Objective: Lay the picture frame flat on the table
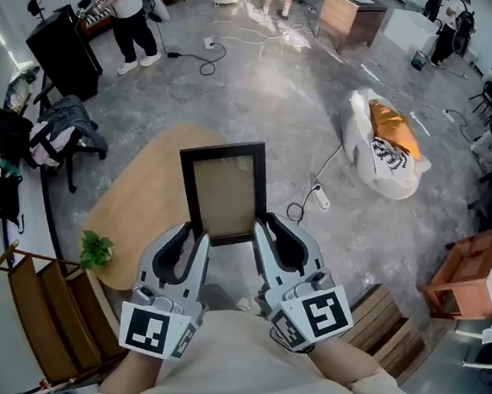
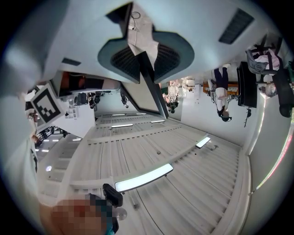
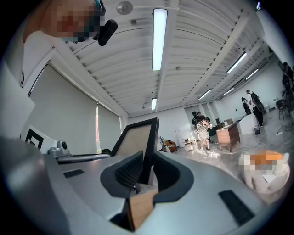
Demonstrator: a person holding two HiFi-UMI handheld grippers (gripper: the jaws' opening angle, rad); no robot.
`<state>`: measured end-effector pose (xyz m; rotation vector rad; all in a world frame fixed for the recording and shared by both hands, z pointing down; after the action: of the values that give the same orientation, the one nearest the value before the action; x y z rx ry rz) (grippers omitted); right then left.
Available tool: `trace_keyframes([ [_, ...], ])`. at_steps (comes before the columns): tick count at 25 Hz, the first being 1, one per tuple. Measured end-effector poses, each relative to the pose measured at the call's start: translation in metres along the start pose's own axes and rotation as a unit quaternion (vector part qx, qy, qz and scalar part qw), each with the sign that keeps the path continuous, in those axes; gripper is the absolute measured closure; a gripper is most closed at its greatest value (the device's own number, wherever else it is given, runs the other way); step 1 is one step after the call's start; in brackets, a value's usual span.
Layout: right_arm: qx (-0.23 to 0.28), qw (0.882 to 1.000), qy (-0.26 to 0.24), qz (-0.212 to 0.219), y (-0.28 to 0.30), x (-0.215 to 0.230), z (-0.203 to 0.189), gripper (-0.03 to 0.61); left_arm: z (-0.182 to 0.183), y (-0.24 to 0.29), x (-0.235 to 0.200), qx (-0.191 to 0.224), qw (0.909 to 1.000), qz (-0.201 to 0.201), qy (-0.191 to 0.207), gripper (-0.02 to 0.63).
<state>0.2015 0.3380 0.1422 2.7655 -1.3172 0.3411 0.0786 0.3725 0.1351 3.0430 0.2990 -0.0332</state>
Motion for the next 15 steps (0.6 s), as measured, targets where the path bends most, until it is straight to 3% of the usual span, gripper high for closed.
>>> trace_keyframes([
  [15,-0.006,1.0,0.011,0.008,0.035,0.042,-0.016,0.526,-0.016,0.048,-0.012,-0.004,0.9999,0.013,0.002,0.52],
])
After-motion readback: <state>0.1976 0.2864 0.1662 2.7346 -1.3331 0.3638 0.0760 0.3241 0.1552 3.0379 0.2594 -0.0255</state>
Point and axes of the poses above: the fingertips, and each gripper's own axes: y forward along the fingers, x to its right, z out of its top, the point moved 3 cm from there along -y, backward along the fingers, and after that the axes turned 12 degrees about z, right-handed, at the moved point
